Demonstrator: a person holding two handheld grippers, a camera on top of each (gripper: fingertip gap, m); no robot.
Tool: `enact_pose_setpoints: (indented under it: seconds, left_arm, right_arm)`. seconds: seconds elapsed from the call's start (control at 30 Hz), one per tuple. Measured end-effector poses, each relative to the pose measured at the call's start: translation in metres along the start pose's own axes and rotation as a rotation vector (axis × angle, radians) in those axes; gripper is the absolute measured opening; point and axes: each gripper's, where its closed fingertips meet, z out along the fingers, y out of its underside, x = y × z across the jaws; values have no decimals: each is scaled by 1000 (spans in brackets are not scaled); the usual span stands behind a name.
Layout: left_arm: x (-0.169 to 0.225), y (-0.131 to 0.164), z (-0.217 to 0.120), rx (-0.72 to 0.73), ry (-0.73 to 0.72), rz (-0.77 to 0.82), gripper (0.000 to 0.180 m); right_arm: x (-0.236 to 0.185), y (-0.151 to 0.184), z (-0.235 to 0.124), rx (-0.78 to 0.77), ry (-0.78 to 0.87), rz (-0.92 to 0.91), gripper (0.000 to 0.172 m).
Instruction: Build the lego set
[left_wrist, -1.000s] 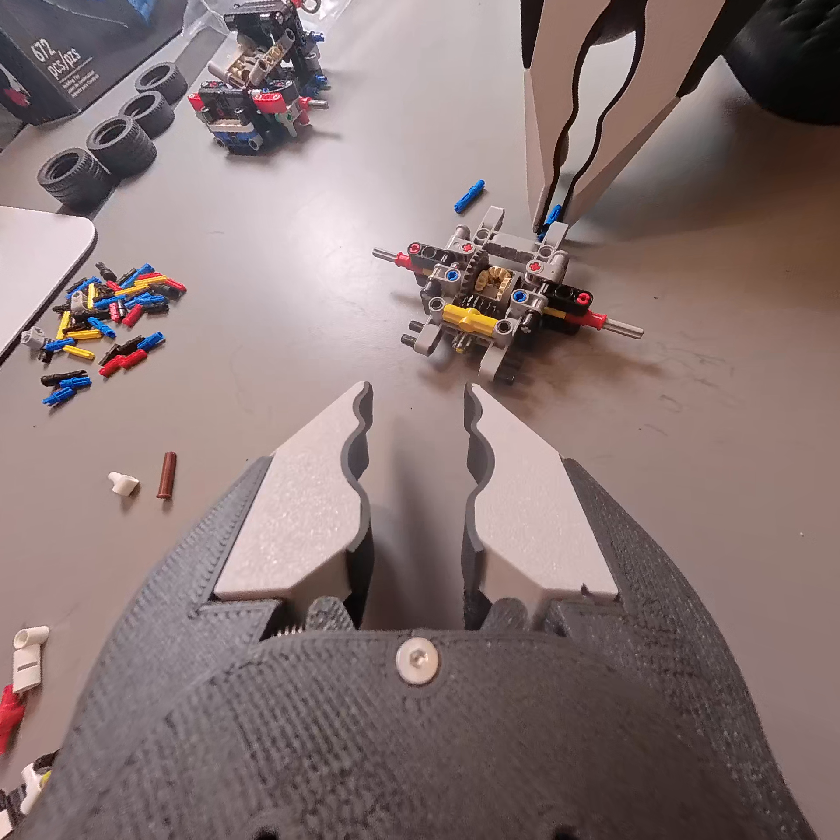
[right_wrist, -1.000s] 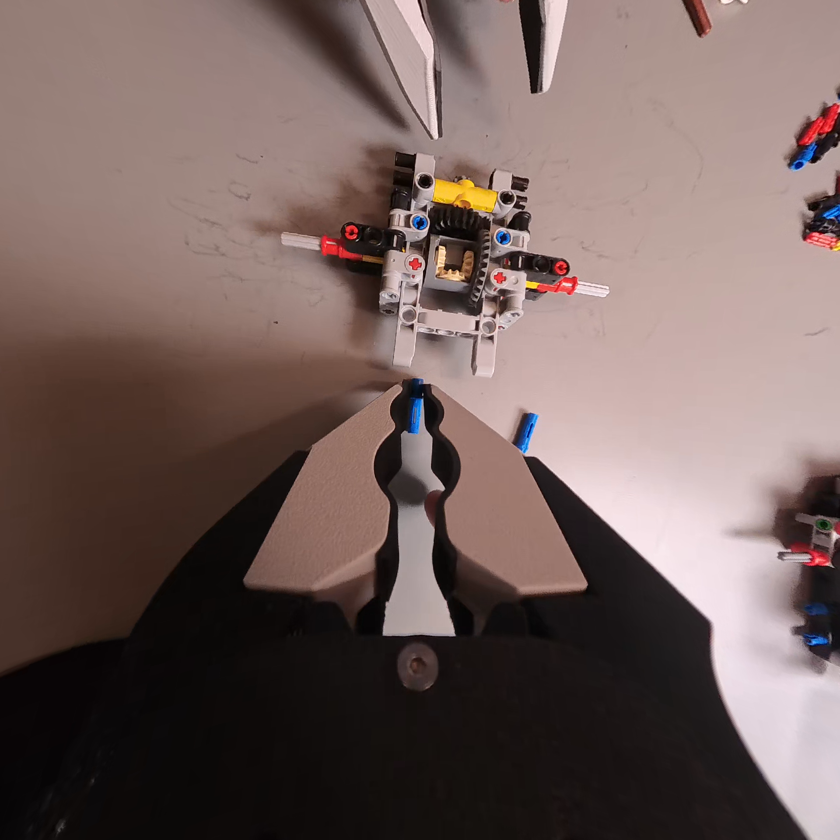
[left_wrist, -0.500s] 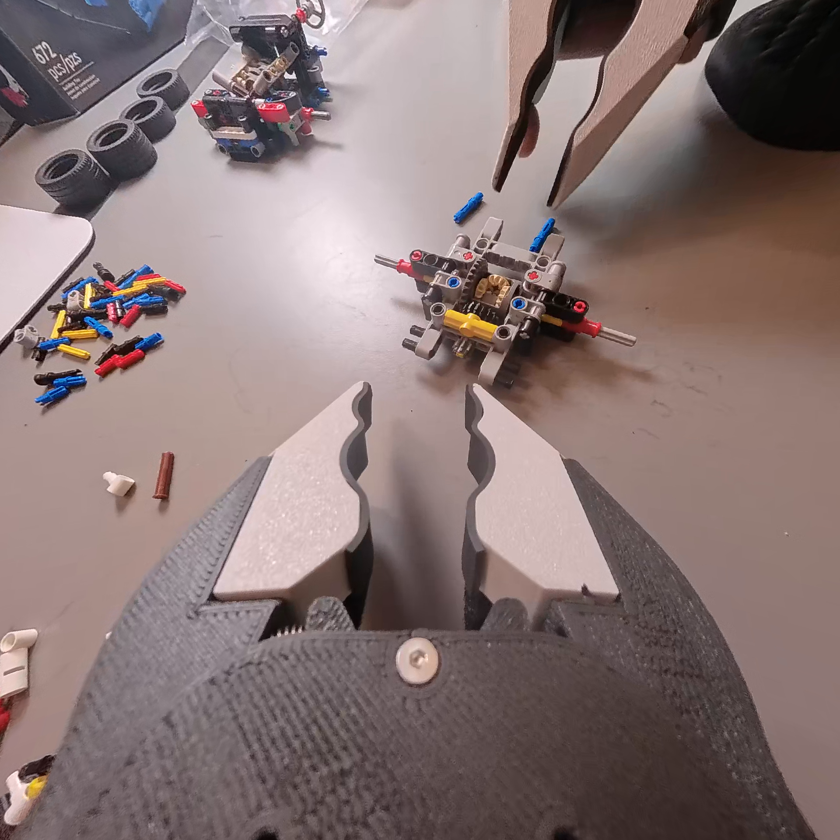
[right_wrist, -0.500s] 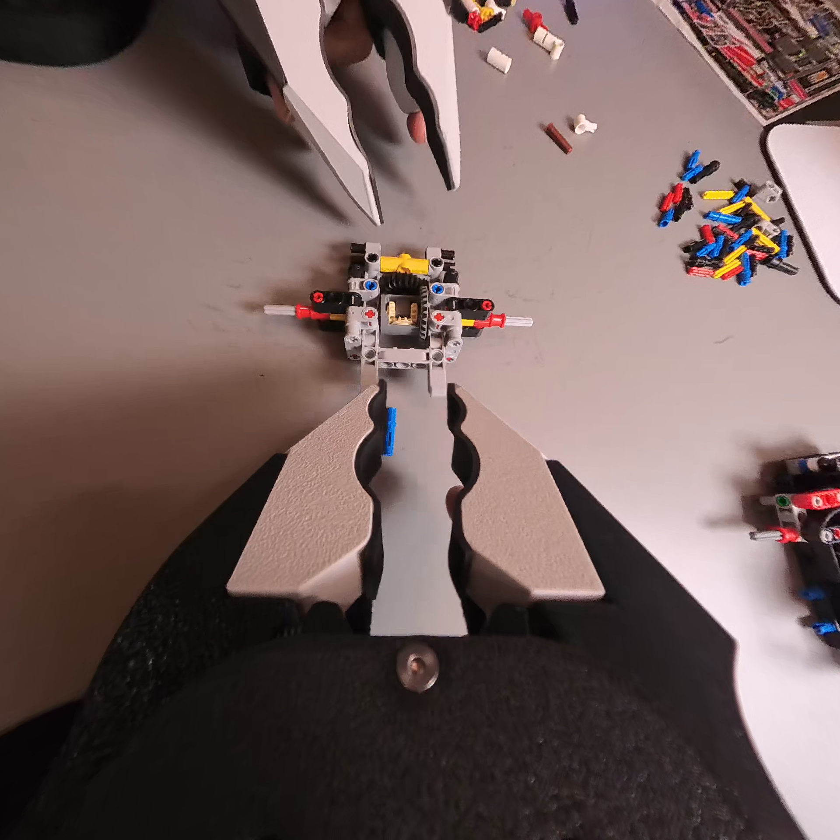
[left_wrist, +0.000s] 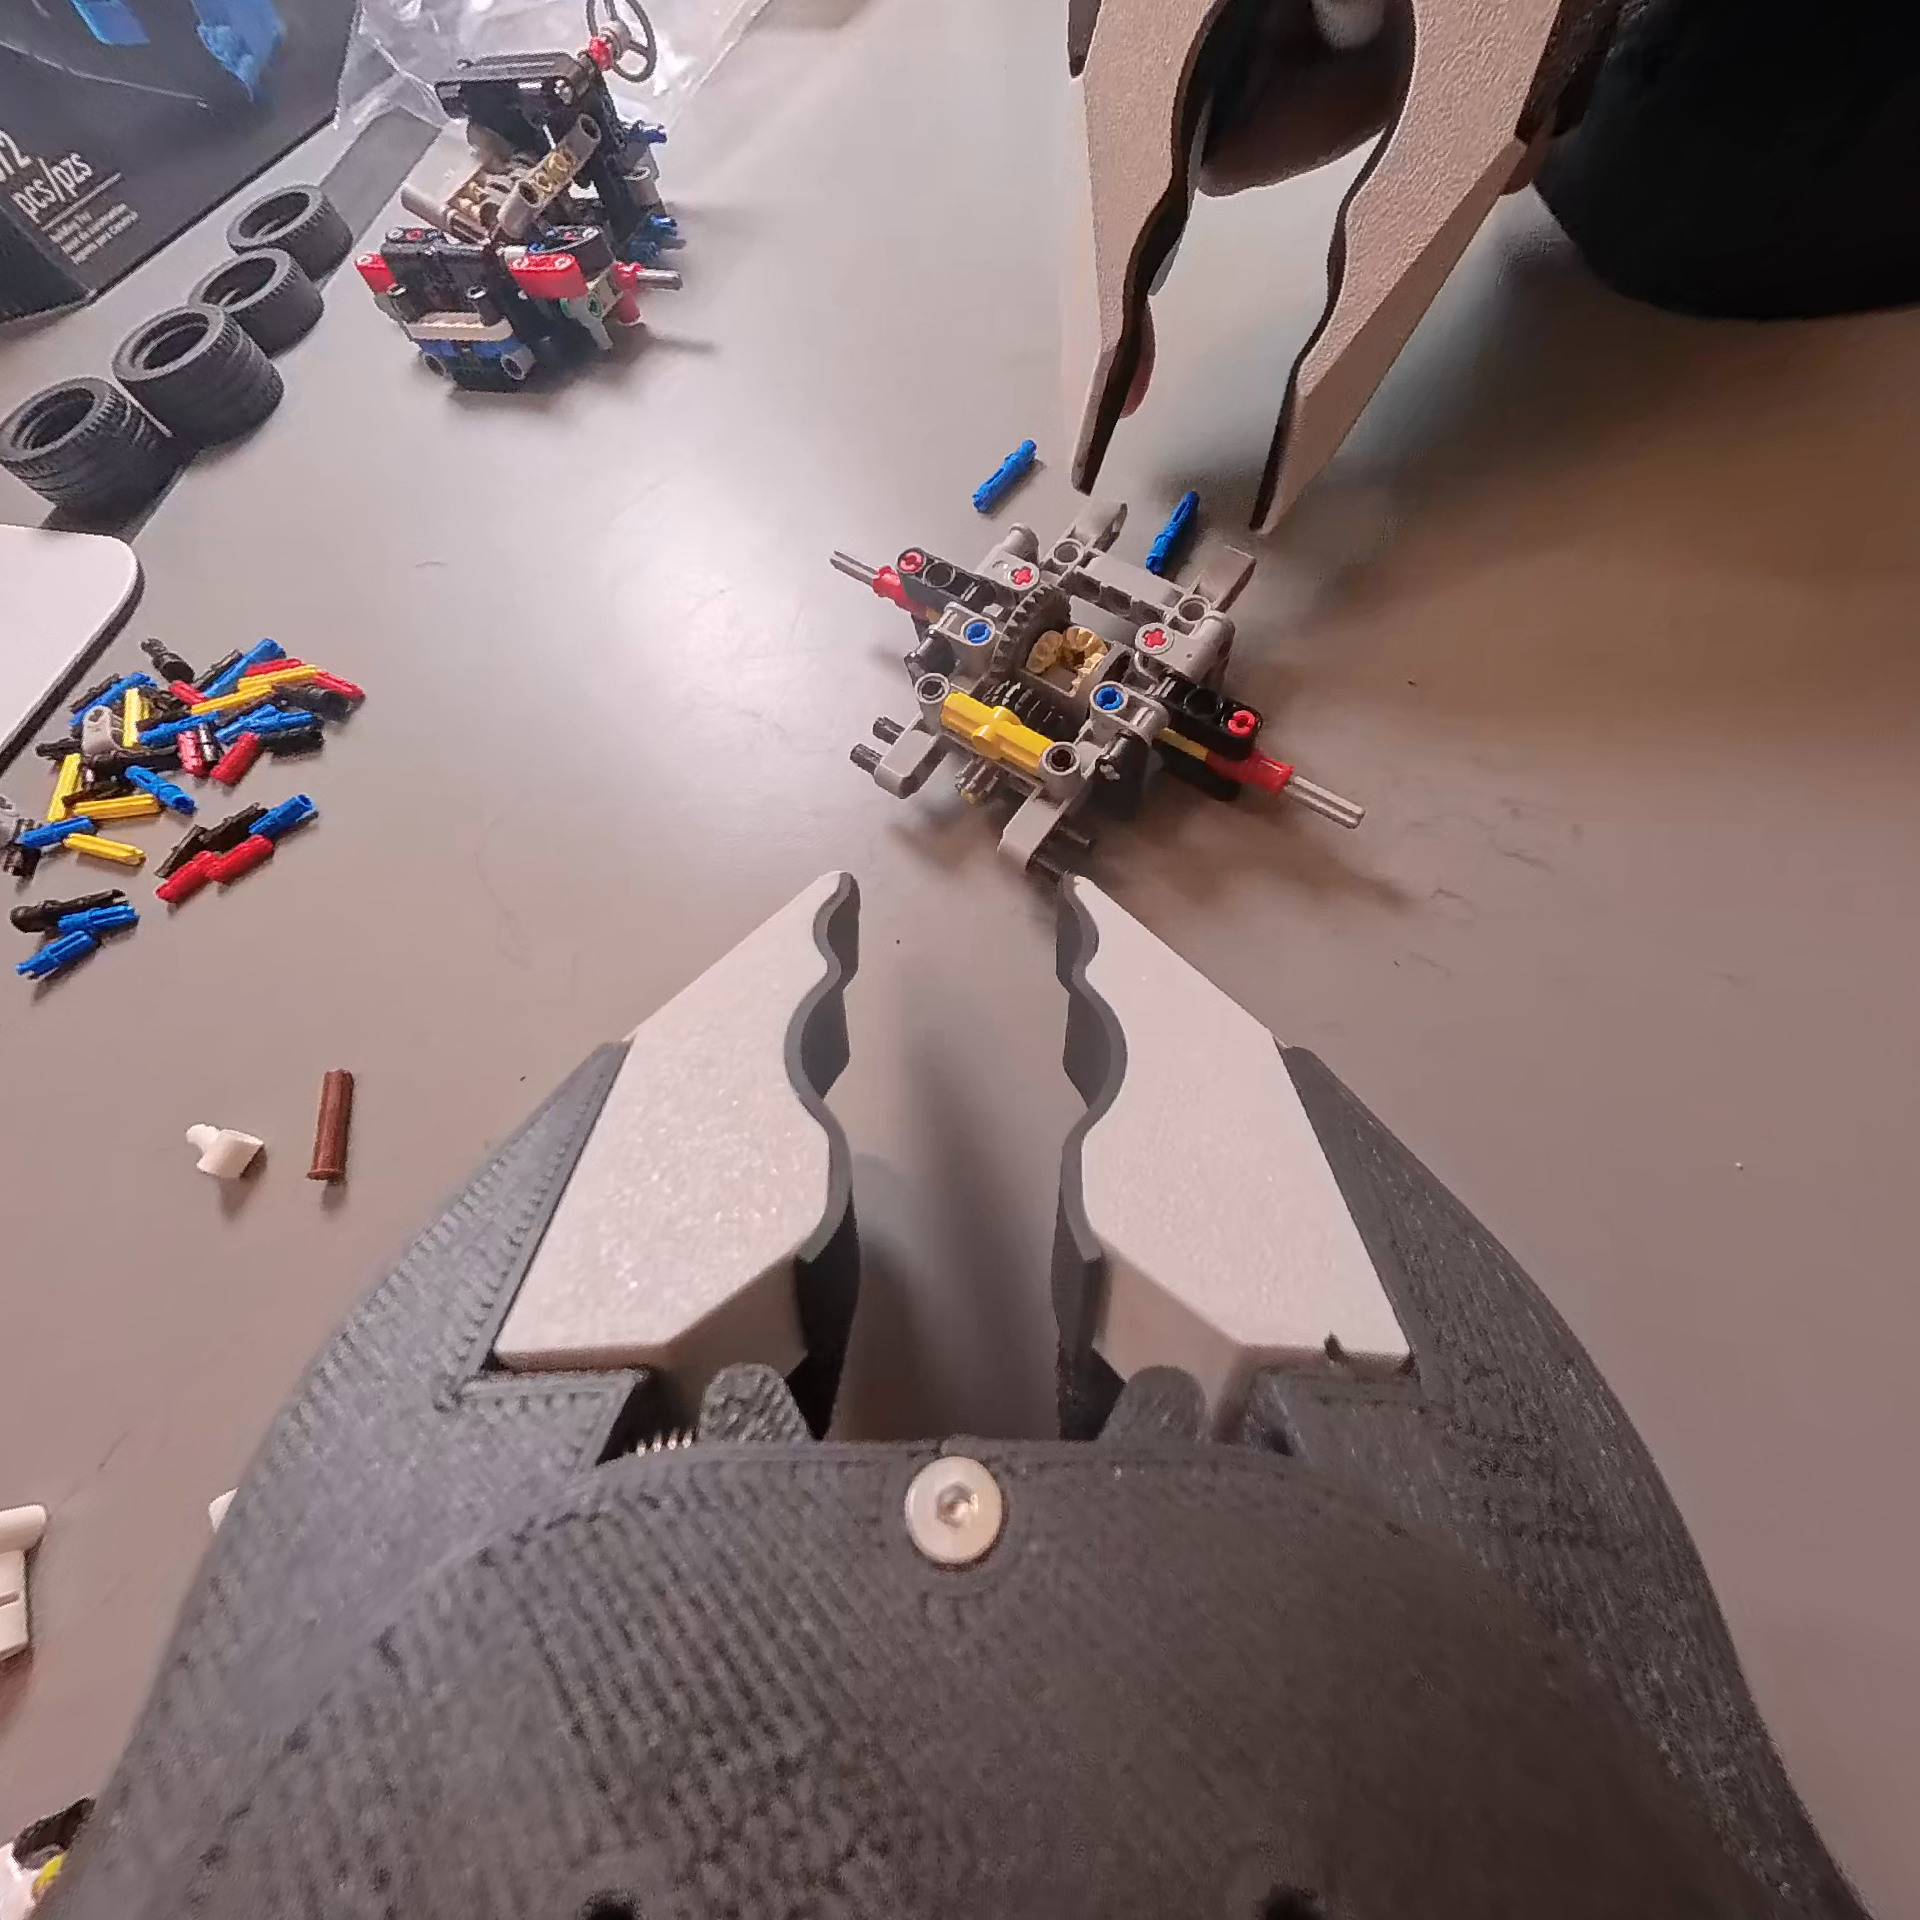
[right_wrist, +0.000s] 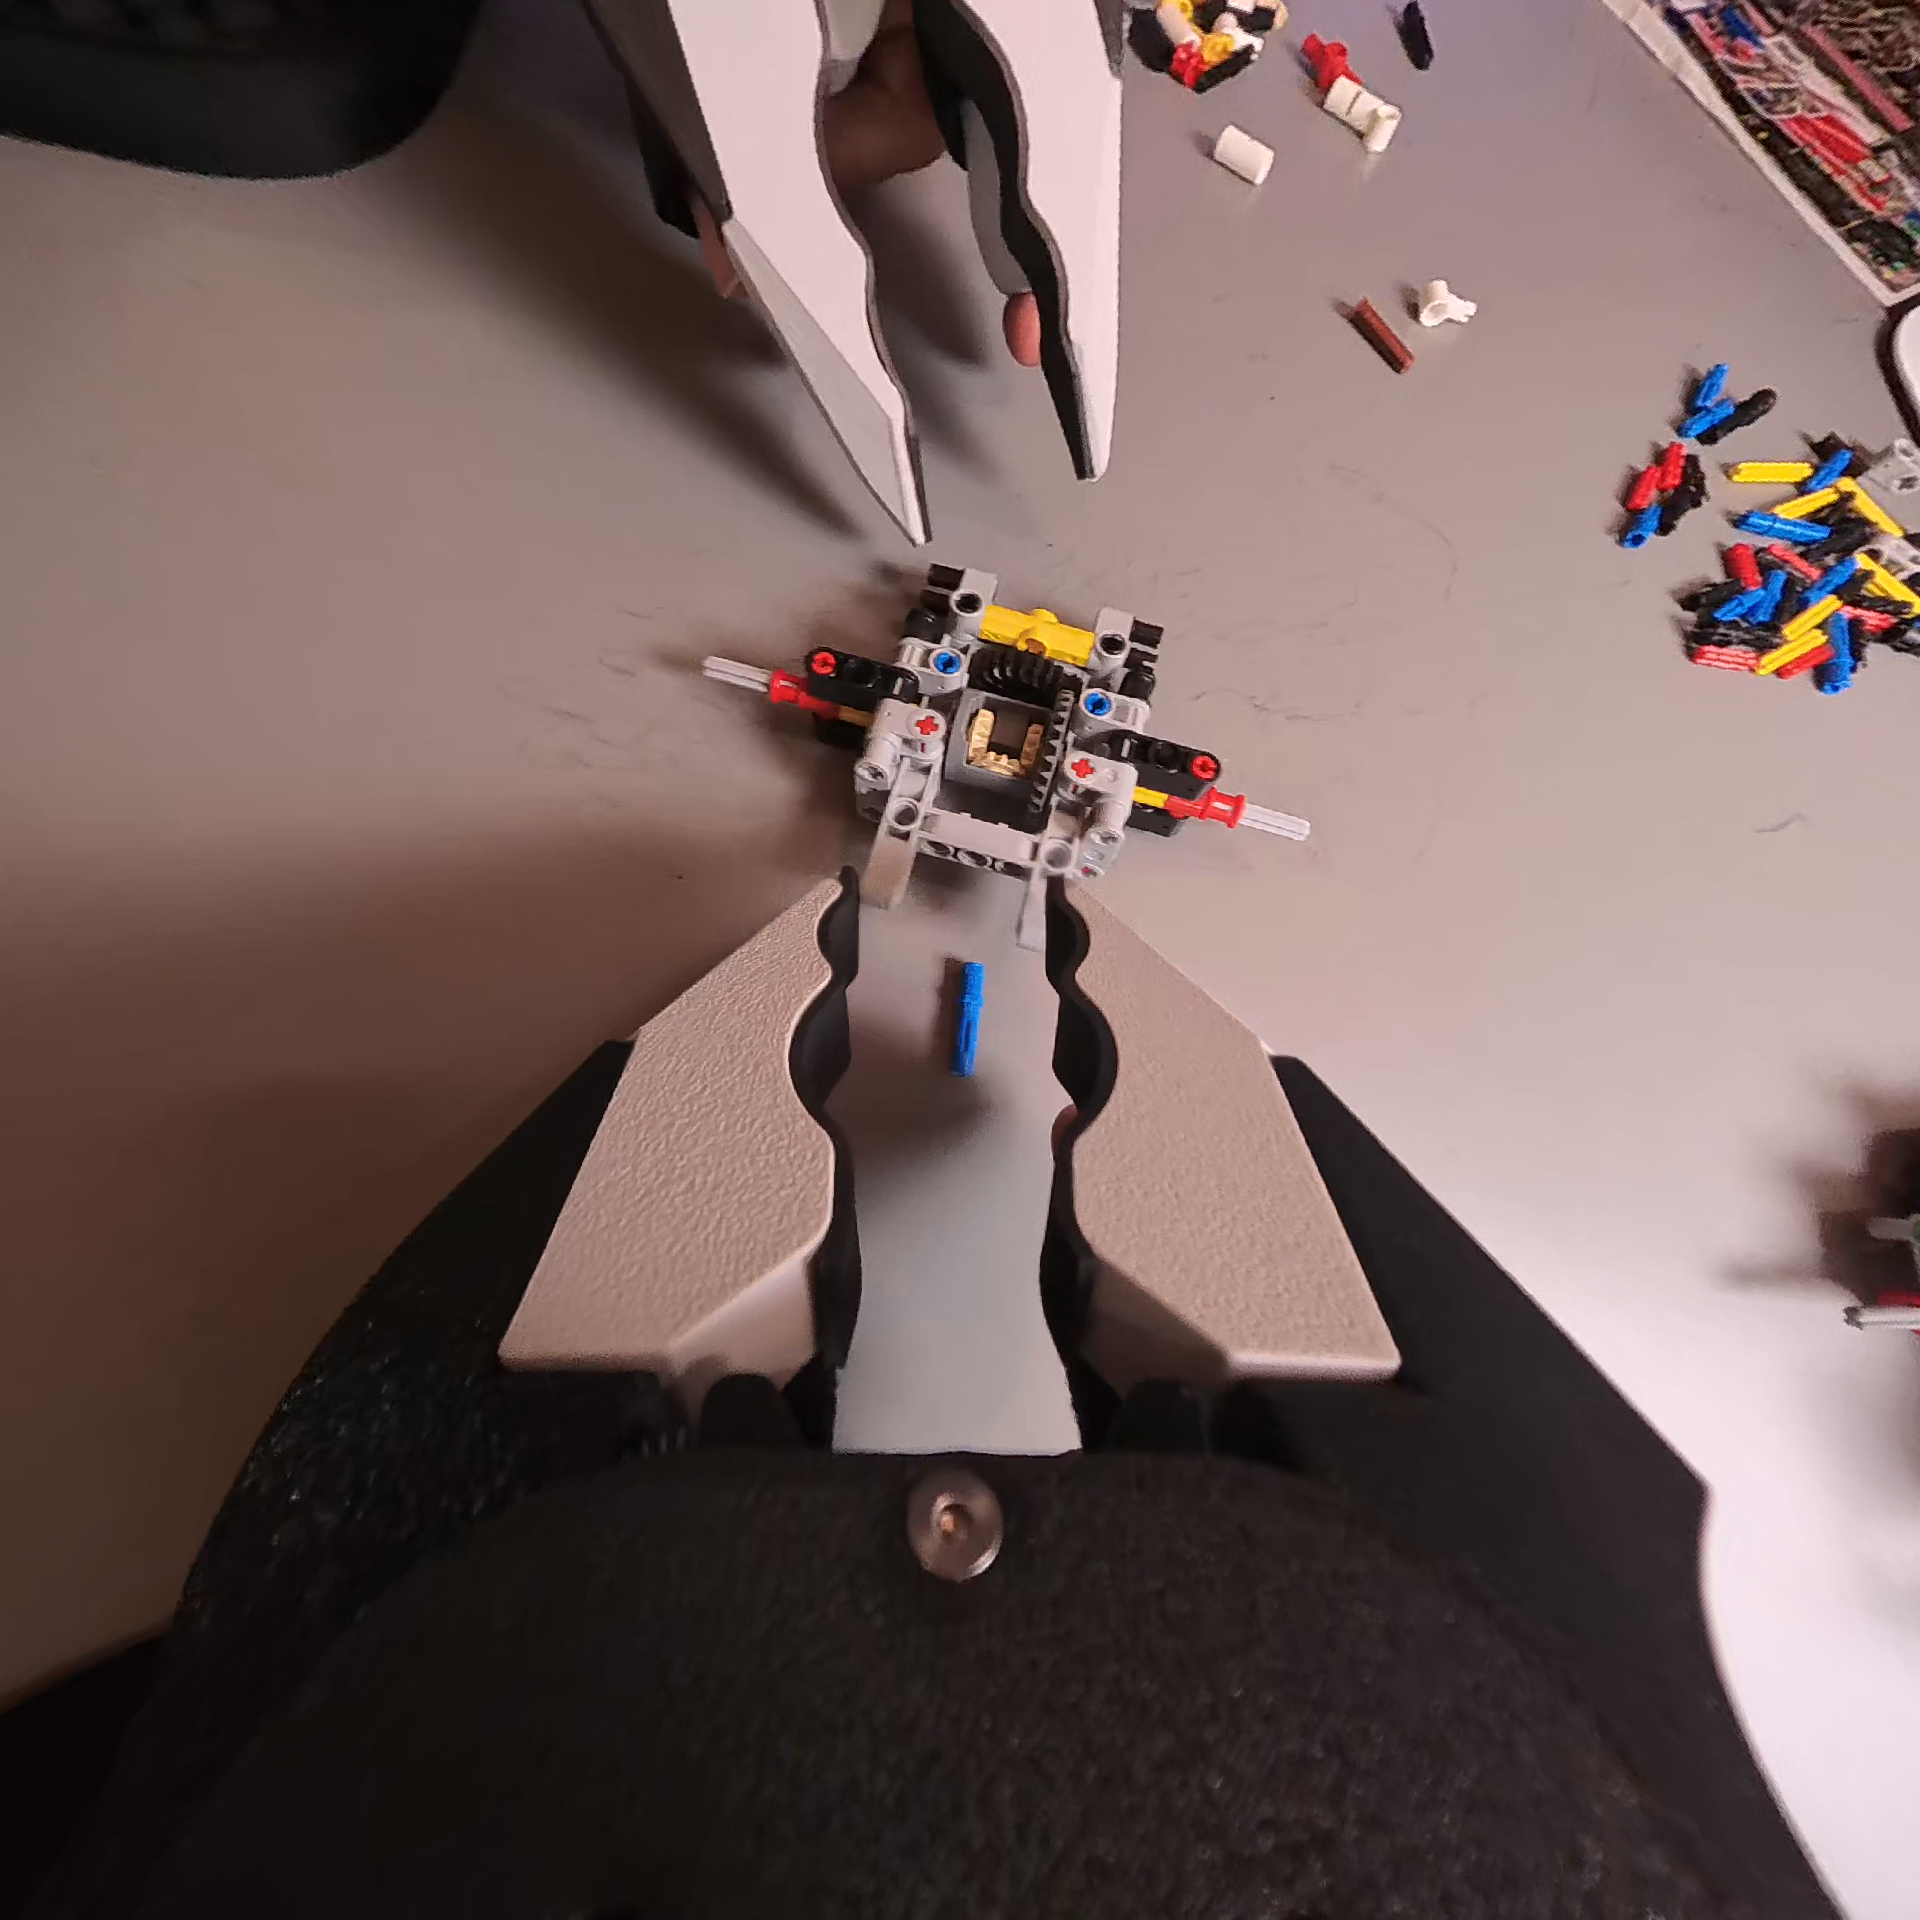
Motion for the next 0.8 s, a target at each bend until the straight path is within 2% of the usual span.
enact_pose_setpoints:
  seconds: [0.13, 0.27, 0.53, 0.8]
  left_arm:
    - [2, 1, 1, -6, 10, 5, 36]
    - [2, 0, 0, 0, 17, -5, 34]
    - [-5, -1, -3, 20, 4, -34, 44]
    - [2, -1, 12, -35, 37, -12, 72]
  right_arm:
    - [-6, -1, 7, -30, 0, -39, 33]
    - [-4, 0, 13, -38, 12, -75, 7]
    - [17, -3, 13, 6, 75, -47, 8]
    - [14, -4, 20, 39, 43, -40, 7]
